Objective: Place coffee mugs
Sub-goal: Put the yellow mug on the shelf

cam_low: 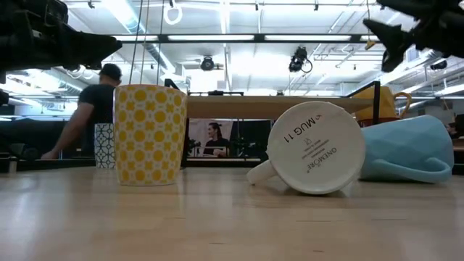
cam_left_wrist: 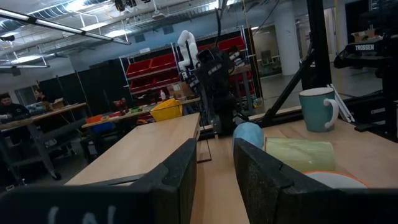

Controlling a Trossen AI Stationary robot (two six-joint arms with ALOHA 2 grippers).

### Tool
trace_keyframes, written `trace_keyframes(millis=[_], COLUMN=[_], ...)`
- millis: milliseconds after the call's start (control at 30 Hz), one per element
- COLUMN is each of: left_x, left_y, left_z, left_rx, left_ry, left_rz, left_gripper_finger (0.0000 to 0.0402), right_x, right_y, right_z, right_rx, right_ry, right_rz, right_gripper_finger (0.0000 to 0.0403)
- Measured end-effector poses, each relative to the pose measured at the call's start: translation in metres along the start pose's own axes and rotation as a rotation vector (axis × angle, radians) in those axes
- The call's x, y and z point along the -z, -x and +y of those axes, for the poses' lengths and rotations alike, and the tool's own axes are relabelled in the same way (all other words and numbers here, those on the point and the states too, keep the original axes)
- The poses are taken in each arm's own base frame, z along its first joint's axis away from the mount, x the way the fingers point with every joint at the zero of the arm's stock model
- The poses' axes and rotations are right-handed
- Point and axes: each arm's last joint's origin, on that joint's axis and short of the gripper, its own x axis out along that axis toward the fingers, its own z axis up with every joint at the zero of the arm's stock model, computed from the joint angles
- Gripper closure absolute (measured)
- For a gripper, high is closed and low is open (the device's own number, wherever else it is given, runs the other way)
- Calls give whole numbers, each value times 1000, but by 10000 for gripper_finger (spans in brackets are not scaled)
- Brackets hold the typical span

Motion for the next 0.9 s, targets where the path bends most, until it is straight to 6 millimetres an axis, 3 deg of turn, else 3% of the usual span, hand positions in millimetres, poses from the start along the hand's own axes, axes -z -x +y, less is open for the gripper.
trace_keyframes(millis=[500,900], left_x=[0,0], left_y=[0,0], left_z=[0,0], left_rx=[0,-1], left_ry=[-1,-26], left_rz=[0,0], left_gripper_finger=[288,288], right_x=[-74,-142], right_y=[-21,-46], right_z=[21,36], right_rx=[177,604], right_ry=[128,276], right_rz=[-56,209], right_gripper_finger=[211,211])
